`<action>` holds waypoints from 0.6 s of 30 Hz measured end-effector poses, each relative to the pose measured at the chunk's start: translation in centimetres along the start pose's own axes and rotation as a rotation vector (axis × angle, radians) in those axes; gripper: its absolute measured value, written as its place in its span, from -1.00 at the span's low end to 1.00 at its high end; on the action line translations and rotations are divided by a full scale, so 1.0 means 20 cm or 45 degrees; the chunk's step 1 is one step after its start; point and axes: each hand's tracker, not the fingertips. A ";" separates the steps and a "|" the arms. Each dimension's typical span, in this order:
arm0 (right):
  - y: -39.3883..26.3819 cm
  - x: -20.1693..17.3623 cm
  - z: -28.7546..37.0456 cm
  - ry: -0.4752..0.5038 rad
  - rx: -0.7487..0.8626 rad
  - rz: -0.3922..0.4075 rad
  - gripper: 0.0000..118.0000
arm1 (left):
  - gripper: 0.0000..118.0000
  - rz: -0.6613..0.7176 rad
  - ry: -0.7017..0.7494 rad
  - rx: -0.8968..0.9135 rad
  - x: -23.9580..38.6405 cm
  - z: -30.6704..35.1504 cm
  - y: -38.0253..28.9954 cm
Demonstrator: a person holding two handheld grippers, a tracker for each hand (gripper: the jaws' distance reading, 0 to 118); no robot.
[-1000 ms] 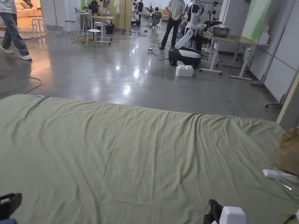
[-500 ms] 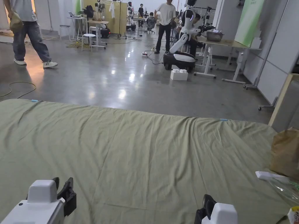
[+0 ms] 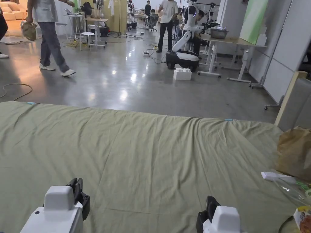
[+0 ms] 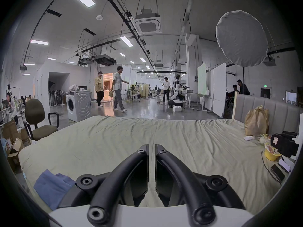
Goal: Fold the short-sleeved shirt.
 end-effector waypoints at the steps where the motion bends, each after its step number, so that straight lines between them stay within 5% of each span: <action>1: 0.00 0.00 0.00 -0.002 0.005 0.007 -0.98 | -0.88 0.002 -0.001 -0.001 0.01 0.00 0.01; 18: 0.04 -0.02 0.02 -0.001 0.064 0.054 -0.97 | -0.88 -0.033 0.005 0.074 -0.01 0.04 0.06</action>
